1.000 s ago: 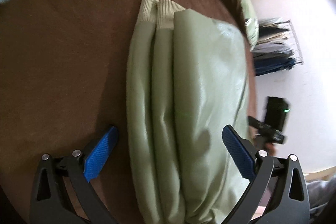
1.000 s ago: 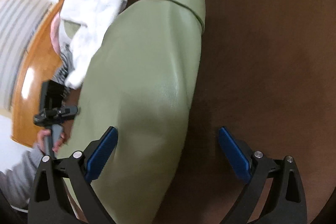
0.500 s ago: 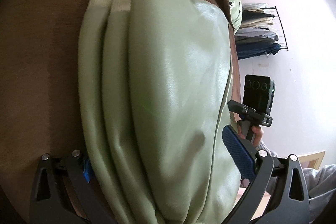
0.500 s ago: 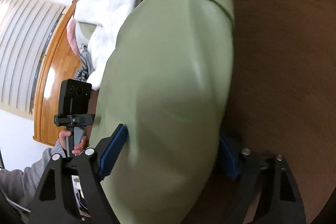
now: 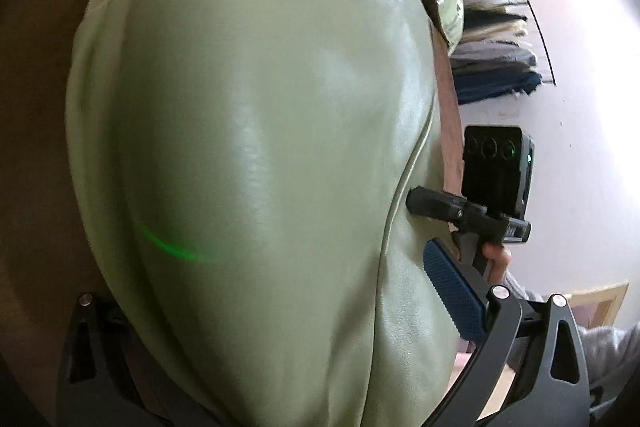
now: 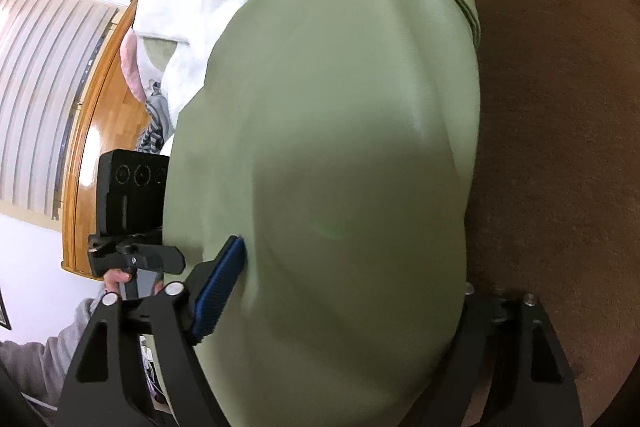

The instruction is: Fold large clothes

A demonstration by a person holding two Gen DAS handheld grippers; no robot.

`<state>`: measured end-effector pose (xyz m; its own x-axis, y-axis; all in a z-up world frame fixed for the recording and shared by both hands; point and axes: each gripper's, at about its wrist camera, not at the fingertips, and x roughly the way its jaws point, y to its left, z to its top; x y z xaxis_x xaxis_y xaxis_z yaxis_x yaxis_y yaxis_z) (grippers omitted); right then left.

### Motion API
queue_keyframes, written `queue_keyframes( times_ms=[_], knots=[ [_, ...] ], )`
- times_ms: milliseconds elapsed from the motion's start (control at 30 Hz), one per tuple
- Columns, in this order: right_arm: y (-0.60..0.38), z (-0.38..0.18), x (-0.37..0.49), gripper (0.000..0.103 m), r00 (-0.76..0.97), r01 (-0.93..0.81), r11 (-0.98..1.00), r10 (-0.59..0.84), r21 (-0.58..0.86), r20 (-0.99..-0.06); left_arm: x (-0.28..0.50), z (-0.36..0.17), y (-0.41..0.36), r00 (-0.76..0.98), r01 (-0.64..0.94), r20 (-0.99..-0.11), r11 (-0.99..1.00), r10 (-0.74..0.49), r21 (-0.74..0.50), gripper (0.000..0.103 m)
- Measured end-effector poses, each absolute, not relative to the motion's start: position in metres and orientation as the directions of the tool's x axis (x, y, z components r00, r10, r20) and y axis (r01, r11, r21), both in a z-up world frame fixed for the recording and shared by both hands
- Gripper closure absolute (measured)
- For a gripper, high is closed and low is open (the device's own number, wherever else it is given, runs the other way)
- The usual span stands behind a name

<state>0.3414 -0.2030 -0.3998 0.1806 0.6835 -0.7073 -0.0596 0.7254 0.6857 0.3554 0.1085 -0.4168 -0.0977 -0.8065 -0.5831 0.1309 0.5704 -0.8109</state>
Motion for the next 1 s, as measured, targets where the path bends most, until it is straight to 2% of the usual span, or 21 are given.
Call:
queue_keyframes(
  times_ms=[100,167,233,333,600,733,1000],
  knots=[
    [-0.201,-0.397,0.340,0.032,0.181,-0.070,0.745,0.664,0.664,-0.726,0.353,-0.416,0.108,-0.090,0.129,-0.597,0.585,-0.797,-0.801,0.012],
    [-0.199,-0.395,0.339,0.036,0.179,-0.078,0.757,0.651,0.649,-0.738,0.351,-0.415,0.107,-0.082,0.124,-0.621,0.610,-0.780,-0.783,0.021],
    [-0.199,-0.394,0.338,0.041,0.177,-0.094,0.769,0.638,0.632,-0.750,0.350,-0.417,0.110,-0.071,0.111,-0.648,0.640,-0.758,-0.761,0.037],
    [-0.195,-0.392,0.339,0.044,0.177,-0.105,0.792,0.611,0.602,-0.772,0.348,-0.422,0.119,-0.050,0.067,-0.637,0.634,-0.769,-0.771,0.047],
    [-0.186,-0.385,0.339,0.050,0.207,-0.103,0.845,0.535,0.525,-0.819,0.341,-0.413,0.104,-0.005,0.123,-0.711,0.705,-0.703,-0.698,0.055],
    [-0.179,-0.382,0.339,0.051,0.220,-0.103,0.871,0.490,0.480,-0.843,0.339,-0.410,0.105,0.015,0.109,-0.704,0.701,-0.710,-0.705,0.062],
    [-0.169,-0.387,0.346,0.051,0.222,-0.086,0.902,0.431,0.423,-0.874,0.344,-0.410,0.099,0.038,0.116,-0.756,0.754,-0.653,-0.646,0.065]
  ],
)
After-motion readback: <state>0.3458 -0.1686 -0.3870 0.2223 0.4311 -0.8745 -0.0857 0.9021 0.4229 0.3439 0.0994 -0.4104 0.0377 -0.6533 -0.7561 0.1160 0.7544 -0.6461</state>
